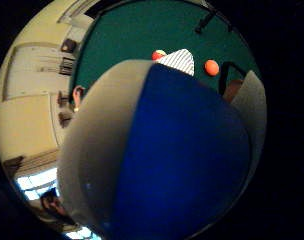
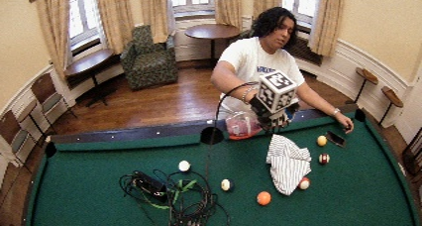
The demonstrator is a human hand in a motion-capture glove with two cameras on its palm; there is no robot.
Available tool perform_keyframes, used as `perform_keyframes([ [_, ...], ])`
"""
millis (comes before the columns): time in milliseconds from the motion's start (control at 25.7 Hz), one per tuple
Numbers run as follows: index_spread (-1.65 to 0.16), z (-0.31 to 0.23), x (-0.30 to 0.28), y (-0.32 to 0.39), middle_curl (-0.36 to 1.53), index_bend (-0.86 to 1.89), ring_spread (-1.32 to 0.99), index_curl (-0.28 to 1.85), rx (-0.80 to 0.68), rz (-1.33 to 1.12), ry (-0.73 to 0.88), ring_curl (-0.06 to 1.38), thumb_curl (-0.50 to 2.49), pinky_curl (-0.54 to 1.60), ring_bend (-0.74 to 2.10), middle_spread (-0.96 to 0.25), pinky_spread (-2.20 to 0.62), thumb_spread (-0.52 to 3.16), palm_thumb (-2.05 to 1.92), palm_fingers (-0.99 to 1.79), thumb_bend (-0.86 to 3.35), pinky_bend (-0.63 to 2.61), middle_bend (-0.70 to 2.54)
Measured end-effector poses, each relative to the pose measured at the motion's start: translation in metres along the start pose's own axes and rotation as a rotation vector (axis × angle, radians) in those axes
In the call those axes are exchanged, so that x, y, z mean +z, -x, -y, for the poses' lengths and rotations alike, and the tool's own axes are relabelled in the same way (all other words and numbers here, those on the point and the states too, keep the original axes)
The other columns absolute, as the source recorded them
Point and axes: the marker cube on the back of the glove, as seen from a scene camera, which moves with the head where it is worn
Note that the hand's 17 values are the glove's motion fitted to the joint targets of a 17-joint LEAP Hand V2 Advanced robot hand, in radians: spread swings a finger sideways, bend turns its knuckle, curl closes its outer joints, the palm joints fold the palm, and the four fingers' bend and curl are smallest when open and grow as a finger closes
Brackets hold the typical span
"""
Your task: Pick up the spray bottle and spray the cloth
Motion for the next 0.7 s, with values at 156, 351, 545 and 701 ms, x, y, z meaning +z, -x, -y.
perform_keyframes([
  [156,-0.27,0.014,0.024,0.026,0.52,0.36,-0.22,0.55,-0.019,-0.11,0.073,0.46,0.73,0.39,0.64,-0.23,-0.3,0.26,0.89,1.39,-0.03,0.42,0.58],
  [351,-0.27,0.028,0.055,0.049,0.52,0.36,-0.22,0.56,-0.053,-0.199,0.142,0.46,0.74,0.39,0.64,-0.23,-0.3,0.25,0.89,1.39,-0.03,0.42,0.58],
  [545,-0.27,0.037,0.09,0.067,0.52,0.36,-0.22,0.56,-0.079,-0.241,0.197,0.46,0.74,0.39,0.65,-0.23,-0.3,0.26,0.89,1.38,-0.04,0.42,0.58],
  [701,-0.27,0.041,0.115,0.076,0.52,0.35,-0.22,0.56,-0.095,-0.287,0.232,0.46,0.75,0.39,0.65,-0.23,-0.3,0.26,0.88,1.38,-0.04,0.42,0.59],
])
